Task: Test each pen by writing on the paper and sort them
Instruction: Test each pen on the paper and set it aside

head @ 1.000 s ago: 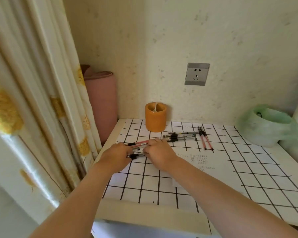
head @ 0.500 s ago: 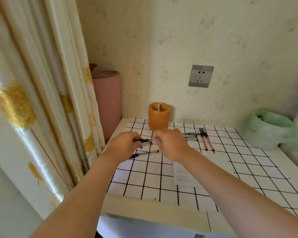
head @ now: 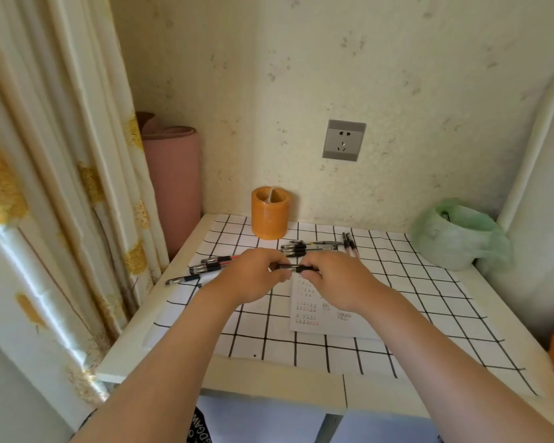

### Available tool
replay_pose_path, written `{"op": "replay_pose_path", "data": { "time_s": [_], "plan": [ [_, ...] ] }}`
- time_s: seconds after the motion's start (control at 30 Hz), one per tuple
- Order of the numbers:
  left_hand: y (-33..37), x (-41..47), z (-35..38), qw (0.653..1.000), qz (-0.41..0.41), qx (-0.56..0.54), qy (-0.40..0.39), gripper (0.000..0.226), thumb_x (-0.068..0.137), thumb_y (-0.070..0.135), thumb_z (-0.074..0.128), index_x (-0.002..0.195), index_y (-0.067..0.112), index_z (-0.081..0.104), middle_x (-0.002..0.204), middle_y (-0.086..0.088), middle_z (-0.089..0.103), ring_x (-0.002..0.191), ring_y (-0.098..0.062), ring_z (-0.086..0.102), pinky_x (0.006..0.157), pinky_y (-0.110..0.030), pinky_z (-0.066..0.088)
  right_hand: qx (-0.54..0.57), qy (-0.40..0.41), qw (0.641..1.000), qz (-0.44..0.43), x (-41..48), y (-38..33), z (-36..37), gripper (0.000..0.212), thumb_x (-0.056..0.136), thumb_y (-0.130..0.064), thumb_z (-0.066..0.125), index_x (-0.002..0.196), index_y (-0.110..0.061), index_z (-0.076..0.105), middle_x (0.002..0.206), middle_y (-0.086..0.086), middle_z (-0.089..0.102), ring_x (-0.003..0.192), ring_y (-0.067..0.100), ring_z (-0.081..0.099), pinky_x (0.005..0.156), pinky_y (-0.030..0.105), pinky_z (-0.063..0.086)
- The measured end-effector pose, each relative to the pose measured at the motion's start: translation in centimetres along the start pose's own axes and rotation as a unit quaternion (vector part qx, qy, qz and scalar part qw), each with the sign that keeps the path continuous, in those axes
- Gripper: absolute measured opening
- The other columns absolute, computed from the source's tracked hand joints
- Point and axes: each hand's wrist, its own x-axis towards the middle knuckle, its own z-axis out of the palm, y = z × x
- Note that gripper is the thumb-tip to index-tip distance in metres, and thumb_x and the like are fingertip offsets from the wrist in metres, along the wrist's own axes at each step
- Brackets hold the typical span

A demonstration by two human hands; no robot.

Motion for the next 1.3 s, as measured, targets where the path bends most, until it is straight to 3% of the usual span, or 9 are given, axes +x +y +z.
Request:
{"op": "replay_pose_path", "data": {
  "time_s": [0.07, 0.17, 0.3, 0.43, 0.6, 0.8, 1.07, 1.3],
  "plan": [
    [1.0, 0.4, 0.9, 1.0, 0.022, 0.018, -0.012, 0.009, 0.091, 0.031, 0.064, 0.097, 0.027, 0.07, 0.081, 0.013, 0.062, 0.072, -0.001, 0.053, 0.064, -0.02, 0.04, 0.014, -0.007, 1.0, 0.022, -0.8, 0.8, 0.3, 0.013, 0.099, -0.027, 0.051, 0.096, -0.025, 0.064, 0.081, -0.007, 0.063, 0.074, 0.017, 0.059, 0.067, 0.038, 0.051],
    [1.8, 0.9, 2.0, 0.998, 0.04, 0.044, -0.011, 0.012, 0.088, 0.033, 0.069, 0.1, 0.031, 0.068, 0.085, 0.015, 0.063, 0.075, -0.002, 0.057, 0.064, -0.017, 0.041, 0.031, -0.011, 0.999, 0.038, -1.5, 1.7, 0.6, 0.019, 0.098, -0.031, 0.049, 0.109, -0.029, 0.065, 0.077, -0.012, 0.06, 0.068, 0.009, 0.056, 0.066, 0.034, 0.05],
    [2.0, 1.7, 2.6, 0.999, 0.035, 0.03, -0.019, 0.015, 0.084, 0.037, 0.073, 0.095, 0.032, 0.065, 0.085, 0.014, 0.066, 0.077, -0.001, 0.06, 0.071, -0.025, 0.052, 0.038, -0.02, 0.998, 0.035, -1.7, 2.6, 0.9, 0.026, 0.101, -0.046, 0.045, 0.111, -0.033, 0.065, 0.071, -0.013, 0.06, 0.078, 0.011, 0.062, 0.088, 0.04, 0.049],
    [2.0, 2.5, 2.9, 0.997, 0.046, 0.037, -0.045, 0.012, 0.082, 0.032, 0.075, 0.092, 0.03, 0.069, 0.086, 0.017, 0.068, 0.081, 0.003, 0.061, 0.075, -0.026, 0.053, 0.078, -0.038, 0.996, 0.035, -1.6, 3.1, 1.7, 0.023, 0.103, -0.032, 0.048, 0.101, -0.019, 0.067, 0.083, -0.002, 0.066, 0.076, 0.016, 0.061, 0.073, 0.04, 0.053],
    [1.7, 3.3, 3.4, 0.995, 0.047, 0.052, -0.068, 0.011, 0.083, 0.03, 0.075, 0.093, 0.027, 0.07, 0.087, 0.013, 0.07, 0.083, 0.0, 0.062, 0.077, -0.03, 0.055, 0.009, -0.02, 1.0, 0.022, -1.4, 3.8, 2.7, 0.022, 0.103, -0.035, 0.044, 0.104, -0.026, 0.064, 0.077, -0.009, 0.06, 0.073, 0.014, 0.055, 0.062, 0.03, 0.04],
    [1.5, 3.9, 3.3, 0.995, 0.041, 0.015, -0.089, 0.01, 0.082, 0.024, 0.077, 0.09, 0.025, 0.071, 0.086, 0.012, 0.07, 0.081, 0.001, 0.063, 0.076, -0.024, 0.054, -0.039, 0.008, 0.999, 0.017, -1.5, 4.0, 2.8, 0.026, 0.103, -0.043, 0.04, 0.109, -0.031, 0.062, 0.079, -0.007, 0.065, 0.07, 0.015, 0.055, 0.061, 0.031, 0.044],
    [1.8, 4.1, 3.1, 0.993, 0.035, -0.019, -0.107, 0.01, 0.082, 0.017, 0.077, 0.09, 0.022, 0.074, 0.08, 0.012, 0.071, 0.071, 0.006, 0.063, 0.063, -0.01, 0.049, -0.046, 0.023, 0.999, 0.01, -1.5, 4.5, 3.2, 0.028, 0.102, -0.049, 0.039, 0.103, -0.032, 0.061, 0.072, -0.006, 0.063, 0.064, 0.015, 0.053, 0.056, 0.03, 0.041],
    [2.1, 4.2, 3.0, 0.996, 0.036, -0.039, -0.079, 0.01, 0.08, 0.016, 0.08, 0.086, 0.021, 0.073, 0.08, 0.007, 0.072, 0.074, -0.004, 0.067, 0.07, -0.022, 0.056, -0.034, 0.041, 0.998, 0.031, -2.0, 5.2, 2.3, 0.033, 0.097, -0.06, 0.04, 0.114, -0.038, 0.059, 0.058, -0.011, 0.052, 0.053, 0.003, 0.046, 0.051, 0.025, 0.034]
  ]
}}
